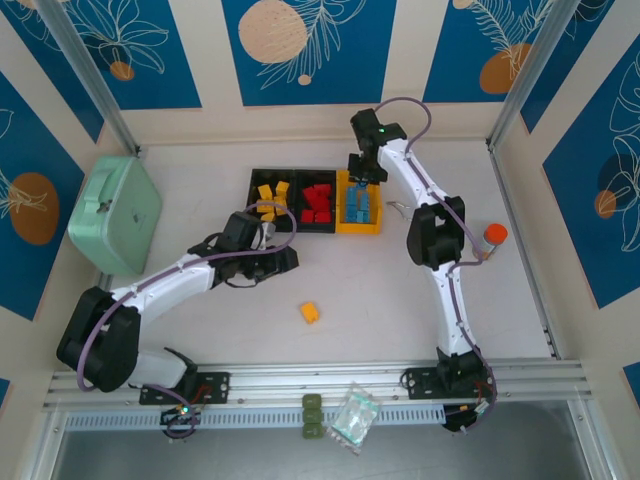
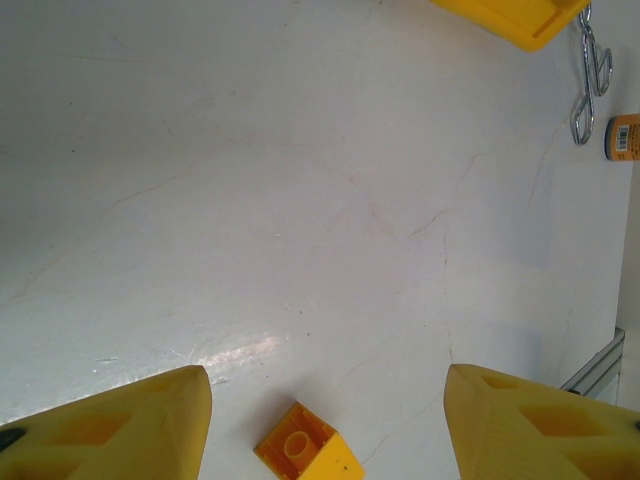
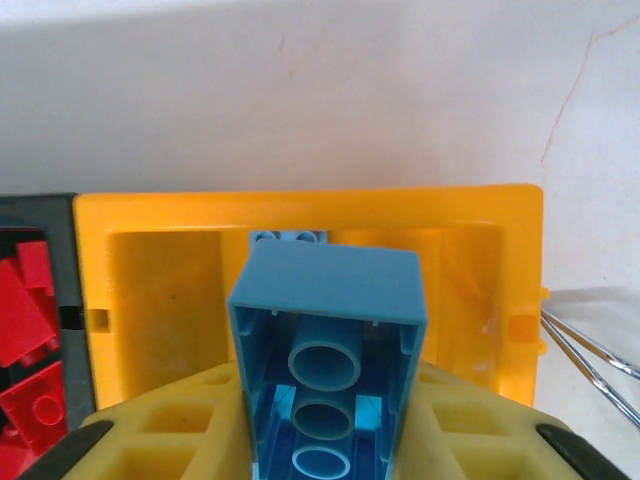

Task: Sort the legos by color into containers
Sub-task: Place the lego in the container, then pick up the lego from the middle-left of the table.

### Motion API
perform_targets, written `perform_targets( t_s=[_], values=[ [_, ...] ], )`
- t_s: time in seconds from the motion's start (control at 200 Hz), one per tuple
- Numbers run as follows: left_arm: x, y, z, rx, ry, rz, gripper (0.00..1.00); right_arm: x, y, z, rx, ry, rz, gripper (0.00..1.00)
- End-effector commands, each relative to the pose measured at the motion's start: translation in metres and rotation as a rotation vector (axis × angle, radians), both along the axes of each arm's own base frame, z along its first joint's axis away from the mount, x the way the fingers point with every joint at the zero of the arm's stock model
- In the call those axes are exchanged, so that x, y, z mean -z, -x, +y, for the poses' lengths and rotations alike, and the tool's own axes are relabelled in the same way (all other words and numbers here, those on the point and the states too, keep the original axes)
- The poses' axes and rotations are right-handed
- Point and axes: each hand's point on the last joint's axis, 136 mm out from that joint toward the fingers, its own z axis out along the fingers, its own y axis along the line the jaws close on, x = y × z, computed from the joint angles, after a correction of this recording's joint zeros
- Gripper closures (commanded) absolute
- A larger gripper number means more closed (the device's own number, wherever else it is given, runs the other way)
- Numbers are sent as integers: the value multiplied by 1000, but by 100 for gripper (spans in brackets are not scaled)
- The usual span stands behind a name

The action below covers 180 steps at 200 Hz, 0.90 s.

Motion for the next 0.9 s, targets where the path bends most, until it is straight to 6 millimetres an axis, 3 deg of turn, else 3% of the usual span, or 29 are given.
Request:
perform_targets(
  t_s=[0.0, 0.195, 0.325, 0.495, 0.64, 0.725, 0.895],
  values=[
    [3, 4, 0, 11, -14, 2, 37, 7, 8, -1, -14, 33, 41, 63],
    [4, 4, 1, 11, -15, 3, 37, -3, 9, 6, -31, 39, 15, 49],
    [2, 5, 1, 13, -12, -1, 37, -21, 9, 8, -34, 29, -21, 48],
    [0, 11, 4, 33, -30, 2, 37, -59, 22, 13, -54, -17, -92, 48],
    [1, 18, 6, 77, -57, 11, 37, -88, 53, 21, -84, -130, -142, 48],
    [1, 24, 8, 106, -82, 23, 36, -95, 75, 20, -96, -182, -150, 48],
    [2, 41, 9, 134, -126, 77, 36, -80, 124, 11, -97, -238, -103, 44]
  ],
)
